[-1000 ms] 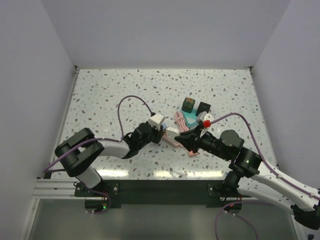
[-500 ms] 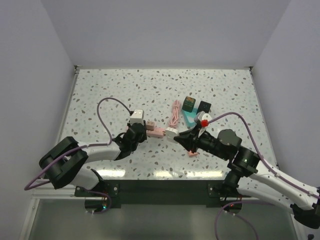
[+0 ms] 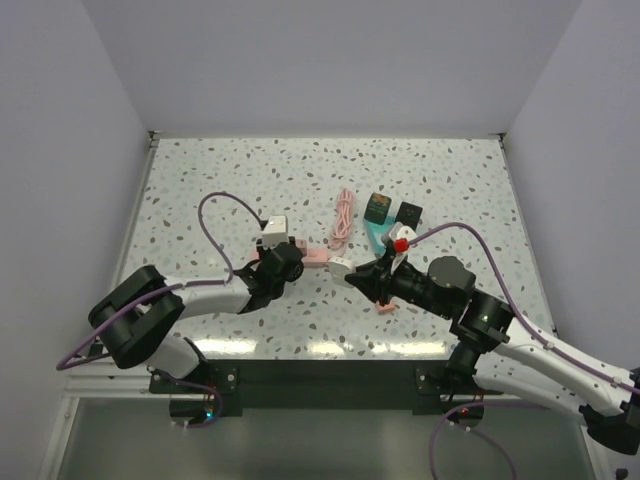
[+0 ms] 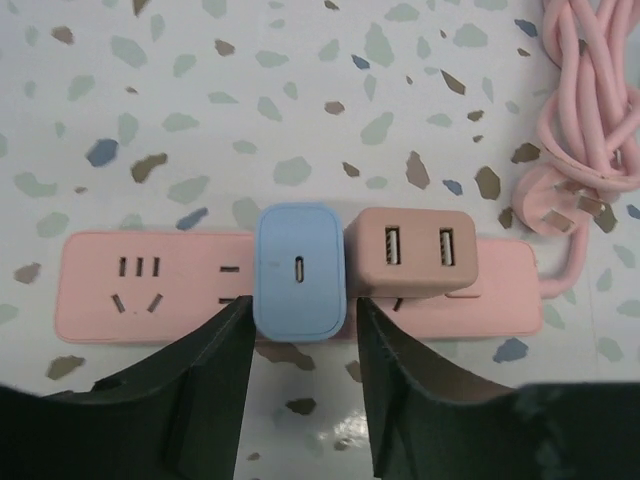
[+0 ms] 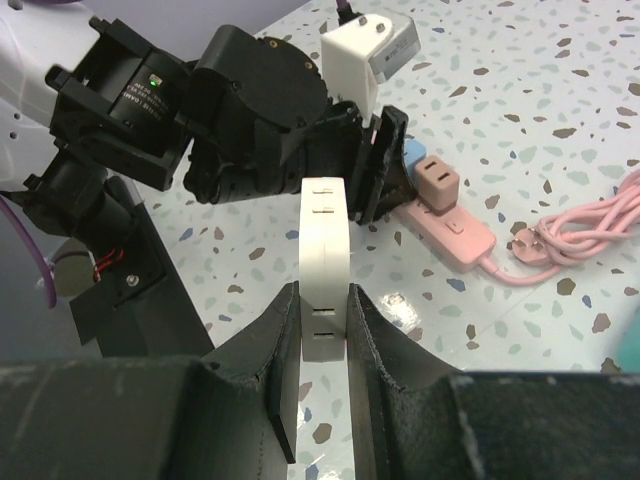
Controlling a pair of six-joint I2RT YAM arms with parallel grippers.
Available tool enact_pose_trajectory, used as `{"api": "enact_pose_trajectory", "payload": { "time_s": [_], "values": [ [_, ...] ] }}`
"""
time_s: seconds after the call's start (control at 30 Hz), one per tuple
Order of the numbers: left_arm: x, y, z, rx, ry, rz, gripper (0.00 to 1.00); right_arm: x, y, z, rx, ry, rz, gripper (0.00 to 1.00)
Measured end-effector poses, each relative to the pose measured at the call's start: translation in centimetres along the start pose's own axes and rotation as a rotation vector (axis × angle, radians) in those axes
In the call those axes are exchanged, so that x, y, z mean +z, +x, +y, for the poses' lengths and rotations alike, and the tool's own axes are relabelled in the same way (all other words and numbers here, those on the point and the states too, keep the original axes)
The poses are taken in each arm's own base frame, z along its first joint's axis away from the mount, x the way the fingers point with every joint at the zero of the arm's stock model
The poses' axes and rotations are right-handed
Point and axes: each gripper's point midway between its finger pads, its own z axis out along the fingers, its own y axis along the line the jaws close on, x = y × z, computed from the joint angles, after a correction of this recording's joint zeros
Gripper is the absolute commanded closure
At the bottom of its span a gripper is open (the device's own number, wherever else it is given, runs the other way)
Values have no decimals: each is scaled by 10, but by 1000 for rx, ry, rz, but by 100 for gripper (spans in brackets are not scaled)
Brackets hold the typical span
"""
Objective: Insert the plug
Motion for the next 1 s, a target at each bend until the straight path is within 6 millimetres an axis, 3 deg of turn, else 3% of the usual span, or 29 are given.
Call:
{"api": "enact_pose_trajectory", "payload": {
  "time_s": [0.07,0.23,0.33,0.5,0.63,0.73,0.83,1.0],
  "values": [
    [-3,7,-9,3,26,23,42,0,0,0,0,0,0,100],
    [-17,17,-31,30,106,42,11,0,0,0,0,1,0,100],
    [-32,21,-38,33,181,60,1,1,1,-1,0,2,3,100],
    [-65,-2,-26,-4,282,-21,0,3,4,-2,1,8,14,100],
    [-77,-26,-5,-28,285,-120,0,6,8,-3,1,10,30,100],
    [-64,-33,22,-29,233,-154,0,8,11,-3,2,12,41,100],
    [-46,-25,49,2,182,-149,0,9,12,-3,2,13,46,100],
    [-28,-13,48,62,258,-109,0,8,11,-3,2,12,44,100]
  ]
}}
